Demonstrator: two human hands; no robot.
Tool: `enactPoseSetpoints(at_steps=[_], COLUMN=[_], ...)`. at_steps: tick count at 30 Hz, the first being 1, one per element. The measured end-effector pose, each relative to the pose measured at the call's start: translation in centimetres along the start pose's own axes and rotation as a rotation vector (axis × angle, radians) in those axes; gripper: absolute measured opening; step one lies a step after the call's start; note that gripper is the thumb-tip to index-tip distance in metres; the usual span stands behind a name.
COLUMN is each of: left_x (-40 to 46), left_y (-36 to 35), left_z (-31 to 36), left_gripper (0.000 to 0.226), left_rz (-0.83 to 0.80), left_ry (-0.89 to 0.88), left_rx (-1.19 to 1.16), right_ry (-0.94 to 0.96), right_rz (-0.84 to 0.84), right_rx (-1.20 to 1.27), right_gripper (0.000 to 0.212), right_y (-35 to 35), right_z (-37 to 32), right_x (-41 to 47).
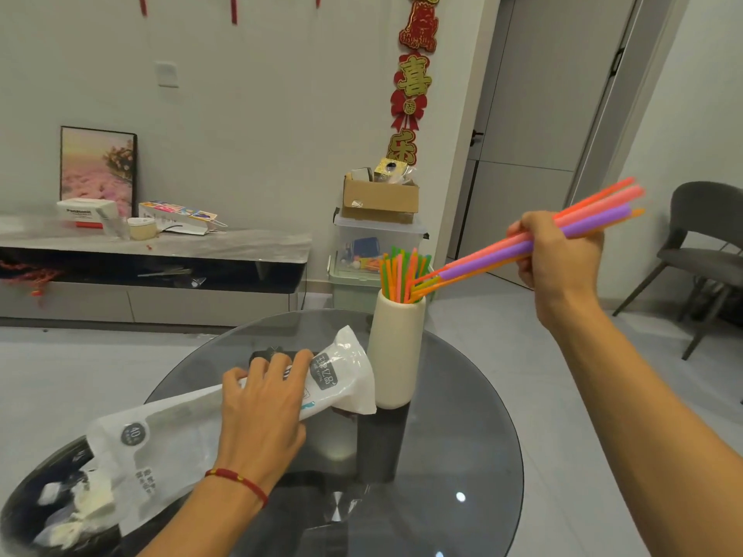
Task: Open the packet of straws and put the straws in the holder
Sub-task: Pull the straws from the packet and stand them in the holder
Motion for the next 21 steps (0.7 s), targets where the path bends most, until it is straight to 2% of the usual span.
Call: enactPoseSetpoints(at_steps=[8, 14, 21], left_x=[-0.2, -0.2, 0.2], left_y=[-0.1, 0.6, 0.7], left_z=[0.4, 1.3, 2.8], left_gripper=[0.079, 0.074, 0.076], left_rz=[0.002, -0.004, -0.042], left_ry=[-0.009, -0.038, -0.059], left_rx=[-0.053, -0.082, -0.12], right_ry=[0.127, 0.224, 0.185], right_rz=[-0.153, -0.203, -0.276], right_rx=[-0.312, -0.497, -0.562], right_gripper=[0.014, 0.018, 0.014], right_y=[-5.8, -8.5, -10.2], right_z=[-4.3, -6.2, -5.3], right_x=[2.0, 2.6, 3.2])
Point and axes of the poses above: each hand's wrist, its own x-axis towards the middle knuckle, its own y-axis out of the back of the hand, z = x × y, the point moved 10 cm from there along x, towards the middle knuckle, and after that the axes turned 15 degrees about -x, right-handed, at the moved point
